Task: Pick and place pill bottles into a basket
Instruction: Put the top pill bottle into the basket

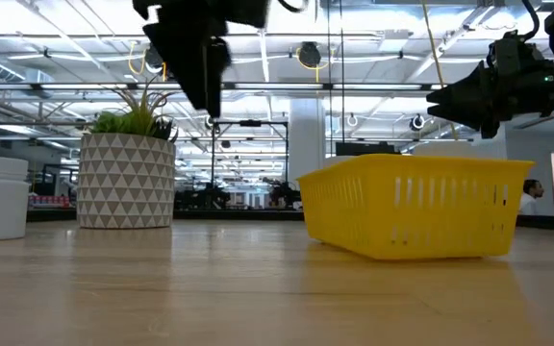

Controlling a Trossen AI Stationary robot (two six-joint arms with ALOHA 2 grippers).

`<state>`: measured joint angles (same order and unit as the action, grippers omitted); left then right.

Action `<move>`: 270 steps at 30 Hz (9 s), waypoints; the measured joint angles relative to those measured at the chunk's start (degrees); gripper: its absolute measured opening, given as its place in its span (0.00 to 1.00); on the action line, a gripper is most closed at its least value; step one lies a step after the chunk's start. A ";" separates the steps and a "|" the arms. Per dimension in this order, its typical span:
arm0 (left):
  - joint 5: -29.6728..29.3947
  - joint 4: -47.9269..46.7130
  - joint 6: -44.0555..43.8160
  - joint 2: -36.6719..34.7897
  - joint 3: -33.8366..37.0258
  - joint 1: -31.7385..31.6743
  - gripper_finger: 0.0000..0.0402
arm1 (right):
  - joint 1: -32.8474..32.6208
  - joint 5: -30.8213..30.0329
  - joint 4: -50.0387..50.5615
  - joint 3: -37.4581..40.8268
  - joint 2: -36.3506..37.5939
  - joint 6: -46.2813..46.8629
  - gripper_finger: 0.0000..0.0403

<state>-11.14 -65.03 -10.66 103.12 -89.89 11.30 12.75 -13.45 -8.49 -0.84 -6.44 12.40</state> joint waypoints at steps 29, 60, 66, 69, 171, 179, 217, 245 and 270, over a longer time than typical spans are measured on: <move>6.80 26.36 -15.65 -52.79 52.99 0.07 0.98 | 0.00 0.02 0.09 -0.02 0.00 0.00 0.44; 17.14 15.13 -27.22 -25.99 45.92 8.71 0.98 | 0.00 0.02 0.11 -0.02 -0.02 0.00 0.44; 15.99 13.79 -27.42 -25.83 45.92 8.68 0.98 | 0.00 0.02 0.11 -0.01 -0.02 0.00 0.43; 15.92 13.85 -27.41 -25.83 45.92 8.71 0.98 | 0.00 0.02 0.11 -0.02 -0.02 0.00 0.43; 12.63 18.35 7.96 -13.39 31.32 -3.53 0.66 | 0.00 0.02 0.10 -0.01 -0.02 -0.01 0.44; 12.61 19.07 8.79 -12.25 31.32 -3.54 0.64 | 0.00 0.02 0.09 0.00 -0.02 -0.02 0.44; 11.54 20.21 7.56 -11.99 31.34 -3.93 0.63 | 0.00 0.02 0.11 -0.02 -0.02 0.00 0.44; 11.97 20.33 10.64 -10.51 31.19 -4.11 0.39 | 0.00 0.02 0.11 -0.02 -0.02 0.00 0.44; 9.63 13.52 21.96 -1.83 -2.26 0.99 0.39 | 0.00 0.03 0.07 -0.01 -0.02 -0.01 0.44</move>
<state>-1.51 -51.51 11.30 101.30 -92.14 12.29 12.75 -13.42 -8.42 -0.85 -6.46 12.40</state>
